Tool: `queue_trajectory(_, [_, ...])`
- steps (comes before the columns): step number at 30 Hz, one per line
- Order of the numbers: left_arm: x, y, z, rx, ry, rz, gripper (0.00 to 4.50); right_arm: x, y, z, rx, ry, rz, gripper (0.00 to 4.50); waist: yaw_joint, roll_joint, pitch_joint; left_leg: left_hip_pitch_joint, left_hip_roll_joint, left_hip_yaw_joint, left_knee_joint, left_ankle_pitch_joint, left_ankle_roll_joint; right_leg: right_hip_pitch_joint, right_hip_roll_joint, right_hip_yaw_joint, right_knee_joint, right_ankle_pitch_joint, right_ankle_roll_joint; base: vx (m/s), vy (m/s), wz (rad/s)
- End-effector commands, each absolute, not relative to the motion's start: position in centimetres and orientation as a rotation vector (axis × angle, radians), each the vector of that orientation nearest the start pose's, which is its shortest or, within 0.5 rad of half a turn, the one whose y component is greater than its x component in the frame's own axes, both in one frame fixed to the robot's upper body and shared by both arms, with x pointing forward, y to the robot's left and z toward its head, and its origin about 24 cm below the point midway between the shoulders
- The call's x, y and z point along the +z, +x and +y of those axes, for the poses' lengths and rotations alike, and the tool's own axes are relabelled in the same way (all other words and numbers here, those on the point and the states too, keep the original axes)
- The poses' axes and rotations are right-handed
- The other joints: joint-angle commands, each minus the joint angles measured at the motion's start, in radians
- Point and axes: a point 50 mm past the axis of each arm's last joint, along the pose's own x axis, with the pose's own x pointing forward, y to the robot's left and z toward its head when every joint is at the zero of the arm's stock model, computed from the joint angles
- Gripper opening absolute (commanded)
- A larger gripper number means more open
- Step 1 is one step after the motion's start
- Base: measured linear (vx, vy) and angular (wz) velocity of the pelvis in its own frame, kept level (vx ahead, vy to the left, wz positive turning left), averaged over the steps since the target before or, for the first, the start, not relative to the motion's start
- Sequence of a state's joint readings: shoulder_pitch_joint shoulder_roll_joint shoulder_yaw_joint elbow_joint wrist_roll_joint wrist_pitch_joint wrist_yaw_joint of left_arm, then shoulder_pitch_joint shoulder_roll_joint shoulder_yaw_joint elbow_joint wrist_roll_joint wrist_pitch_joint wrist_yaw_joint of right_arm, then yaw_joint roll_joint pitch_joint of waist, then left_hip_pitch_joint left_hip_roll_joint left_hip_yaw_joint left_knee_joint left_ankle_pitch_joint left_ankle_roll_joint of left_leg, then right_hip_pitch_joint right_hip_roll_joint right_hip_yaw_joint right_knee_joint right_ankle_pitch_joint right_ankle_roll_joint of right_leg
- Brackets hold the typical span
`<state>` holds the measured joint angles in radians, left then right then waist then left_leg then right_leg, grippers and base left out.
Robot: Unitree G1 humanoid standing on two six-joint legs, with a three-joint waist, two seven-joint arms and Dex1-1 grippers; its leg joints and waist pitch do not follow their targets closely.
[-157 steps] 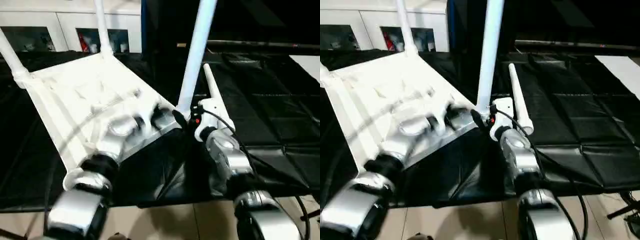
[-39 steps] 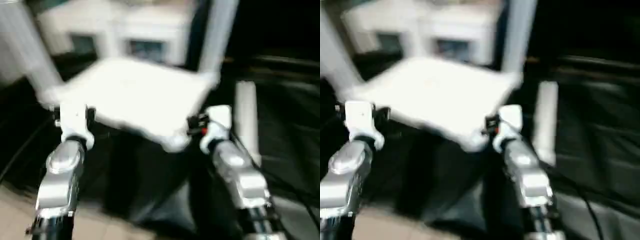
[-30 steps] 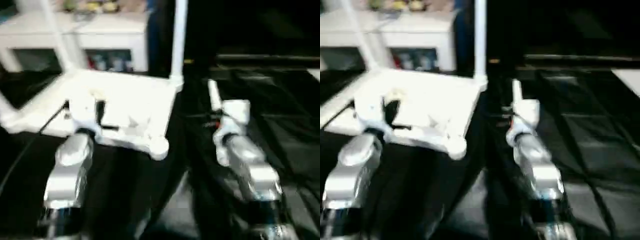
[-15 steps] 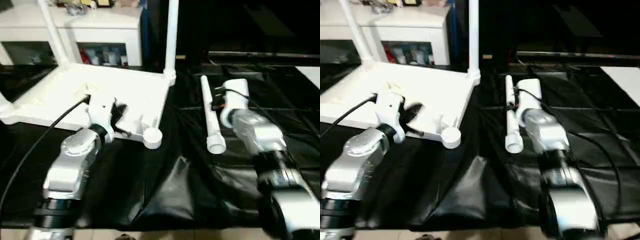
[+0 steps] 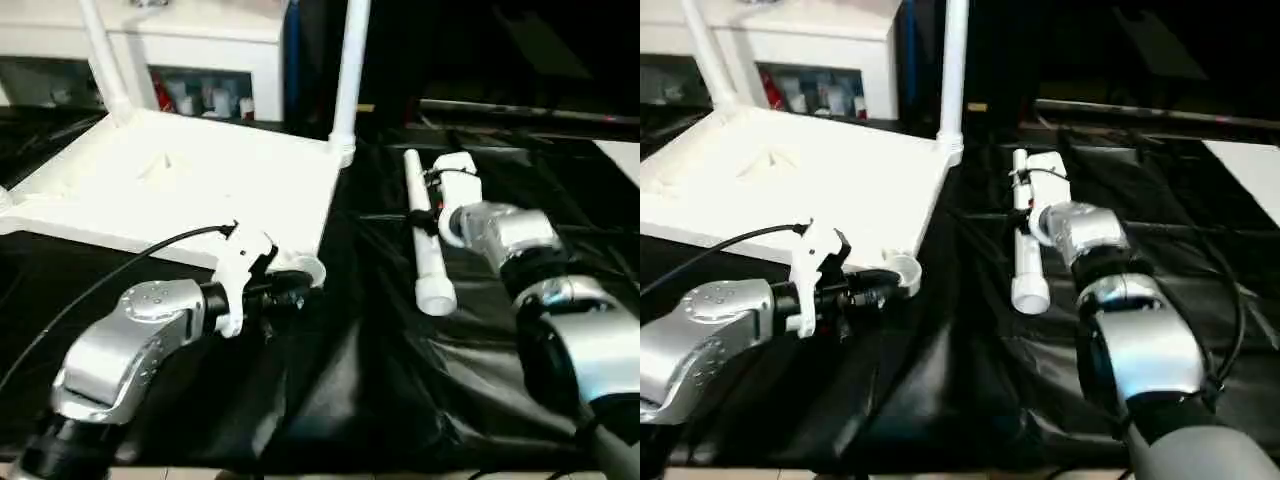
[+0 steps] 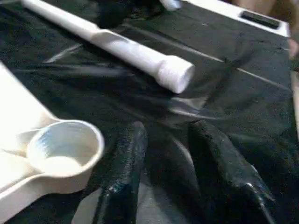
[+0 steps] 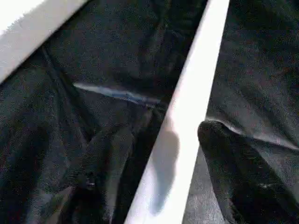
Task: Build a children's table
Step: Pick table leg
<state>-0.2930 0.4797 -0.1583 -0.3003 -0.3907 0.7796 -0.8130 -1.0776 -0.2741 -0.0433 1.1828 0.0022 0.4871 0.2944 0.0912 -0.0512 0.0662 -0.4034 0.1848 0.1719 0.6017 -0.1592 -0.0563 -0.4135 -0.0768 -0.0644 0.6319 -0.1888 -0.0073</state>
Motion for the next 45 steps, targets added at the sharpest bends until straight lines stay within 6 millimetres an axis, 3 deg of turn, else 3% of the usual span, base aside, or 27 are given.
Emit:
queue_trajectory(1, [10.8, 25.5, 12.6, -1.094, 0.095, 0.378, 2.15, 9.9, 39.9, -18.3, 0.17, -0.102, 0.631, 3.07, 0.0, -0.001, -0.08, 0.025, 0.036, 0.0, -0.065, -0.124, -0.009, 0.051, -0.059, 0.043, -0.049, -0.053, -0.21, 0.0, 0.0, 0.0])
queue_trajectory(2, [10.8, 25.4, 12.5, -1.097, 0.096, 0.38, 2.22, 9.7, 39.8, -18.2, 0.176, -0.078, 0.65, 3.17, -0.002, 0.002, -0.079, 0.028, 0.038, 0.001, -0.067, -0.131, -0.026, 0.05, -0.055, 0.043, -0.048, -0.042, -0.203, 0.0, 0.0, 0.0])
queue_trajectory(4, [10.8, 25.3, 12.4, -1.104, 0.097, 0.386, 2.4, 9.4, 39.7, -18.2, 0.184, -0.063, 0.673, 3.38, -0.003, -0.005, -0.077, 0.03, 0.038, 0.0, -0.069, -0.157, -0.043, 0.051, -0.055, 0.043, -0.051, -0.052, -0.2, 0.0, 0.0, 0.0])
queue_trajectory(5, [10.7, 25.4, 12.3, -1.099, 0.109, 0.387, 2.51, 9.1, 39.5, -18.3, 0.191, -0.072, 0.698, 3.42, -0.002, 0.001, -0.076, 0.03, 0.037, 0.0, -0.069, -0.178, -0.051, 0.051, -0.057, 0.044, -0.052, -0.072, -0.198, 0.0, 0.0, 0.0])
queue_trajectory(6, [10.7, 25.4, 12.3, -1.094, 0.118, 0.388, 2.58, 8.8, 39.4, -18.3, 0.195, -0.082, 0.713, 3.43, -0.003, -0.006, -0.074, 0.03, 0.038, 0.0, -0.07, -0.199, -0.057, 0.051, -0.058, 0.045, -0.057, -0.098, -0.193, 0.0, 0.0, 0.0])
queue_trajectory(7, [10.7, 25.4, 12.3, -1.094, 0.118, 0.388, 2.64, 8.8, 39.4, -18.3, 0.195, -0.082, 0.713, 3.43, -0.003, -0.006, -0.074, 0.03, 0.038, 0.0, -0.07, -0.199, -0.057, 0.051, -0.058, 0.045, -0.057, -0.098, -0.193, 0.0, 0.0, 0.0])
queue_trajectory(8, [10.6, 25.5, 12.3, -1.082, 0.141, 0.386, 2.72, 8.2, 39.0, -18.6, 0.187, -0.128, 0.762, 3.43, 0.0, 0.0, -0.073, 0.032, 0.039, -0.001, -0.071, -0.226, -0.067, 0.049, -0.06, 0.045, -0.061, -0.143, -0.186, 0.0, 0.0, 0.0])
queue_trajectory(9, [10.5, 25.7, 12.3, -1.074, 0.148, 0.391, 2.96, 7.7, 38.7, -18.6, 0.186, -0.116, 0.792, 3.43, -0.001, -0.002, -0.072, 0.032, 0.039, -0.001, -0.072, -0.234, -0.07, 0.048, -0.059, 0.045, -0.063, -0.154, -0.184, 0.0, 0.0, 0.0])
queue_trajectory(10, [10.5, 25.8, 12.3, -1.069, 0.152, 0.394, 3.04, 7.2, 38.4, -18.6, 0.191, -0.102, 0.823, 3.43, 0.001, 0.006, -0.071, 0.034, 0.039, -0.002, -0.073, -0.255, -0.079, 0.046, -0.06, 0.046, -0.065, -0.174, -0.181, 0.0, 0.0, 0.0])
queue_trajectory(15, [10.3, 25.9, 12.5, -1.049, 0.163, 0.412, 3.04, 5.2, 37.2, -18.4, 0.204, 0.007, 0.919, 3.43, 0.002, -0.001, -0.068, 0.034, 0.04, -0.007, -0.075, -0.31, -0.094, 0.044, -0.062, 0.045, -0.07, -0.25, -0.164, 0.0, 0.0, 0.0])
queue_trajectory(21, [10.1, 25.6, 12.4, -1.05, 0.166, 0.419, 3.07, 3.9, 36.3, -18.7, 0.188, 0.041, 0.97, 2.82, 0.003, -0.005, -0.064, 0.035, 0.041, -0.01, -0.076, -0.342, -0.1, 0.04, -0.065, 0.044, -0.075, -0.327, -0.152, 0.0, 0.0, 0.0])
queue_trajectory(25, [10.1, 25.7, 12.4, -1.045, 0.162, 0.418, 3.07, 3.8, 36.2, -18.8, 0.187, 0.05, 0.974, 2.55, 0.003, -0.006, -0.064, 0.039, 0.041, -0.013, -0.078, -0.371, -0.105, 0.036, -0.067, 0.043, -0.079, -0.367, -0.142, 0.0, 0.0, 0.0])
queue_trajectory(29, [10.3, 26.0, 12.5, -1.028, 0.152, 0.401, 3.07, 3.9, 36.3, -18.9, 0.175, 0.056, 0.97, 2.26, 0.004, -0.012, -0.065, 0.038, 0.041, -0.011, -0.076, -0.351, -0.1, 0.036, -0.066, 0.043, -0.078, -0.355, -0.141, 0.0, 0.0, 0.0])
queue_trajectory(34, [10.3, 26.1, 12.5, -1.019, 0.158, 0.394, 3.07, 3.8, 36.3, -19.2, 0.15, 0.067, 0.959, 2.03, 0.004, -0.011, -0.065, 0.036, 0.04, -0.01, -0.077, -0.341, -0.099, 0.037, -0.066, 0.043, -0.077, -0.347, -0.142, 0.0, 0.0, 0.0])
queue_trajectory(36, [10.5, 26.9, 12.6, -0.947, 0.123, 0.371, 3.07, 3.9, 36.5, -19.7, 0.096, 0.12, 0.911, 1.99, 0.005, -0.017, -0.066, 0.036, 0.04, -0.009, -0.076, -0.336, -0.098, 0.038, -0.066, 0.043, -0.077, -0.344, -0.138, 0.0, 0.0, 0.0])
queue_trajectory(37, [10.5, 27.0, 12.6, -0.941, 0.12, 0.37, 3.34, 3.9, 36.5, -19.7, 0.092, 0.124, 0.907, 1.97, 0.006, -0.018, -0.065, 0.038, 0.04, -0.008, -0.075, -0.334, -0.097, 0.036, -0.067, 0.044, -0.078, -0.342, -0.136, 0.0, 0.0, 0.0])
queue_trajectory(39, [10.7, 27.7, 12.9, -0.88, 0.101, 0.35, 3.41, 4.1, 36.7, -19.9, 0.071, 0.154, 0.875, 1.95, 0.008, -0.017, -0.067, 0.037, 0.039, -0.009, -0.076, -0.337, -0.102, 0.038, -0.065, 0.042, -0.077, -0.339, -0.13, 0.0, 0.0, 0.0])
queue_trajectory(41, [11.4, 29.0, 13.1, -0.791, 0.03, 0.305, 3.61, 5.1, 37.5, -20.3, 0.038, 0.196, 0.762, 1.93, 0.008, -0.023, -0.067, 0.04, 0.039, -0.008, -0.076, -0.354, -0.102, 0.035, -0.064, 0.041, -0.081, -0.355, -0.12, 0.0, 0.0, 0.0])
queue_trajectory(43, [12.4, 30.1, 12.9, -0.747, -0.059, 0.253, 3.86, 6.3, 38.3, -20.8, 0.012, 0.216, 0.618, 1.93, 0.014, -0.019, -0.068, 0.041, 0.037, -0.008, -0.072, -0.364, -0.102, 0.034, -0.07, 0.04, -0.087, -0.372, -0.115, 0.0, 0.0, 0.0])
queue_trajectory(45, [13.5, 30.8, 12.4, -0.743, -0.141, 0.206, 3.95, 7.7, 39.0, -21.1, -0.001, 0.253, 0.489, 1.93, 0.021, -0.022, -0.072, 0.036, 0.037, -0.01, -0.072, -0.334, -0.09, 0.04, -0.069, 0.038, -0.082, -0.343, -0.118, 0.0, 0.0, 0.0])
